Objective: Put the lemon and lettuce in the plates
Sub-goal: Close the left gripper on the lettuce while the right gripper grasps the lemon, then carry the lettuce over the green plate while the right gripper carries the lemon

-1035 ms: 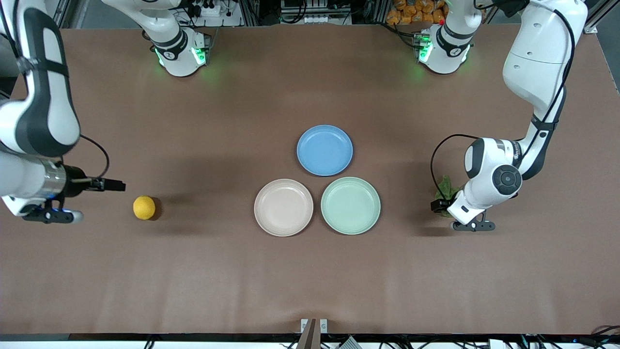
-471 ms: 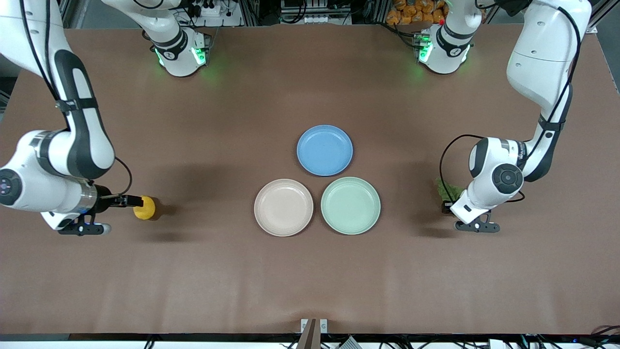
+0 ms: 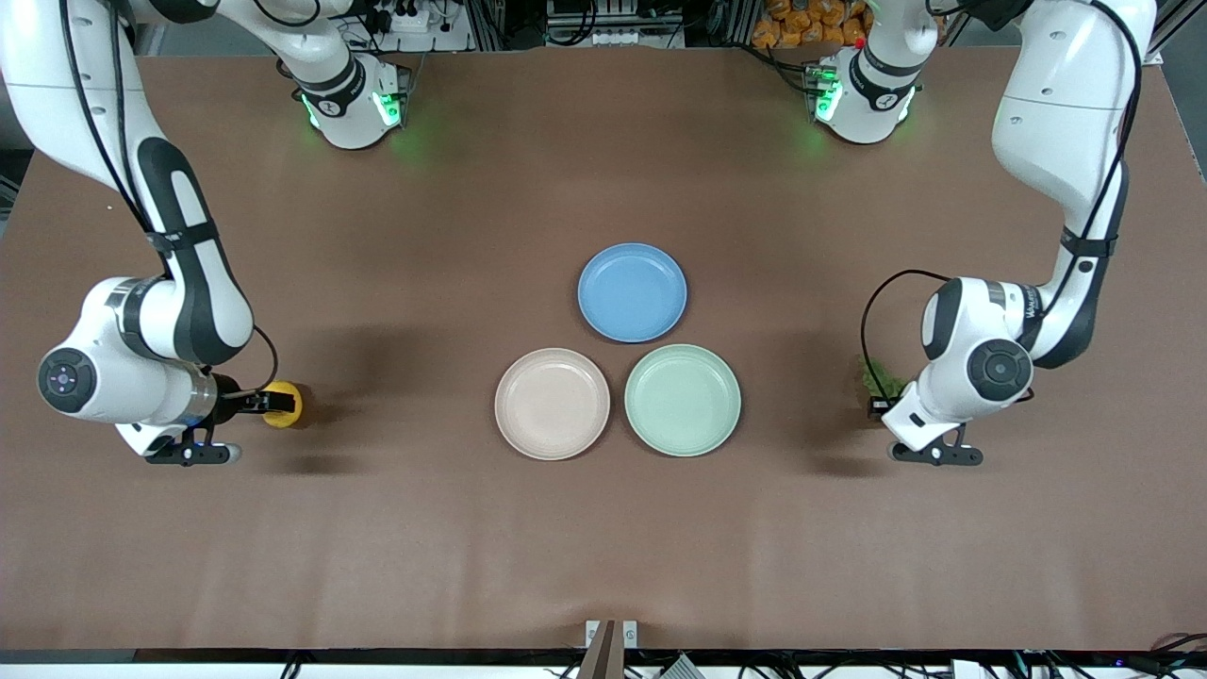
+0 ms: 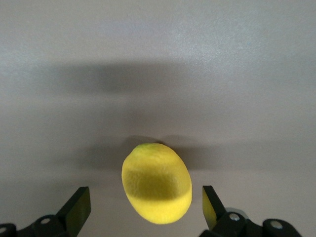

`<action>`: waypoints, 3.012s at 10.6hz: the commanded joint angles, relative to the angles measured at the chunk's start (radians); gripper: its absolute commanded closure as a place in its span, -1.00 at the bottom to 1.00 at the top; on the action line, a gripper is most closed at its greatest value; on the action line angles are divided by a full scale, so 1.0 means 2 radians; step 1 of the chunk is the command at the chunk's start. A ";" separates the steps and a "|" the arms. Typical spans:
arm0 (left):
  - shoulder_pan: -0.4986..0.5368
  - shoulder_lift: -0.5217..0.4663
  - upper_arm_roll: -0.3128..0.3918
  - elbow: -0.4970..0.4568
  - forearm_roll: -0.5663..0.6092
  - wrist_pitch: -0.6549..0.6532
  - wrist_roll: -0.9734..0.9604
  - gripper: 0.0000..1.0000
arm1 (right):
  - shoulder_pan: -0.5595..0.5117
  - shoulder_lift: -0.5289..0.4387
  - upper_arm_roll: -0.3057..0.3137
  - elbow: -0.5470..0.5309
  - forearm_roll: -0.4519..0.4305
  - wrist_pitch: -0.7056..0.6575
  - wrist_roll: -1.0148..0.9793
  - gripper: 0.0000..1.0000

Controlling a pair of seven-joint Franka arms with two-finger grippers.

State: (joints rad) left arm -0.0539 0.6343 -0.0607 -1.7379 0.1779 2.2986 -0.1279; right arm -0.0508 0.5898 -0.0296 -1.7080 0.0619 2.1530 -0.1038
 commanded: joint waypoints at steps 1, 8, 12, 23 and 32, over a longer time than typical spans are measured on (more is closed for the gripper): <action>-0.008 0.010 -0.003 0.059 0.007 -0.058 -0.011 1.00 | -0.005 0.017 0.001 0.001 -0.005 0.006 -0.004 -1.00; -0.079 0.017 -0.004 0.143 -0.064 -0.121 -0.093 1.00 | -0.006 0.035 0.001 -0.001 -0.005 0.024 -0.004 -0.79; -0.142 0.021 -0.003 0.188 -0.098 -0.138 -0.191 1.00 | -0.003 0.033 0.001 -0.024 -0.004 0.059 -0.003 1.00; -0.230 0.088 -0.004 0.207 -0.117 -0.043 -0.245 1.00 | 0.138 0.026 0.003 0.022 0.000 0.053 0.279 1.00; -0.232 0.122 -0.001 0.206 -0.104 -0.011 -0.203 -1.00 | 0.240 0.043 0.003 0.075 0.003 0.056 0.481 1.00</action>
State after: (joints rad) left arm -0.5074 0.8692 -0.0757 -1.3513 -0.0303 2.2775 -0.5801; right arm 0.4084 0.6563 -0.0212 -1.6052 0.0626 2.2680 0.7655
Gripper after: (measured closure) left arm 0.753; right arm 0.273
